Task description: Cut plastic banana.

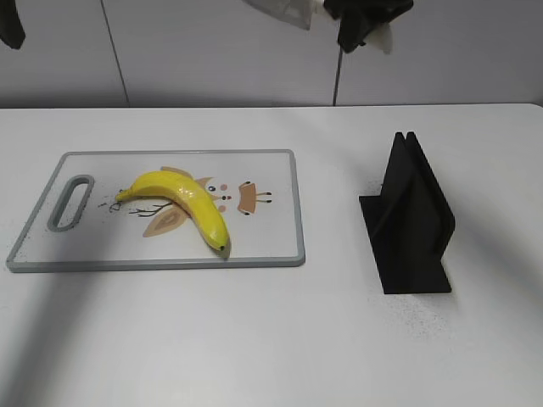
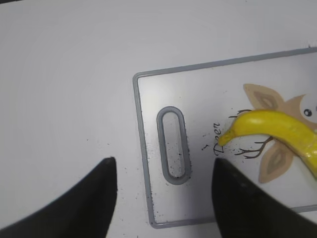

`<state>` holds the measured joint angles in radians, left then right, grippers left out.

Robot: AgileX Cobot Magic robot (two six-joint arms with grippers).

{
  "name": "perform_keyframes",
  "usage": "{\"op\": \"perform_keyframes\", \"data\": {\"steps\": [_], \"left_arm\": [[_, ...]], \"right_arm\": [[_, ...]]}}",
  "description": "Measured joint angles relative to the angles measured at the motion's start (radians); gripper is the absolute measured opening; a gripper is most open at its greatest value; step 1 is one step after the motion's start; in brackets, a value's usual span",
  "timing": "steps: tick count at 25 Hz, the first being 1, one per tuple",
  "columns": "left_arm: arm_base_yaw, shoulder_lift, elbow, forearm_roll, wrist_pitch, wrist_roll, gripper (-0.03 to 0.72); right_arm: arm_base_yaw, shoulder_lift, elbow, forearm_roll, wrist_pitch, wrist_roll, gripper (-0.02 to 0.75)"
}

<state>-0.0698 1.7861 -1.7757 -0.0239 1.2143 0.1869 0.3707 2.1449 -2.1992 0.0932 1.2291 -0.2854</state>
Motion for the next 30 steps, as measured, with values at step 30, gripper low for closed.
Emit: {"op": "perform_keyframes", "data": {"steps": [30], "left_arm": [[0.015, -0.716, 0.725, -0.066, 0.007, -0.008, 0.589]], "right_arm": [[-0.001, -0.784, 1.037, -0.028, -0.203, 0.468, 0.162]]}}
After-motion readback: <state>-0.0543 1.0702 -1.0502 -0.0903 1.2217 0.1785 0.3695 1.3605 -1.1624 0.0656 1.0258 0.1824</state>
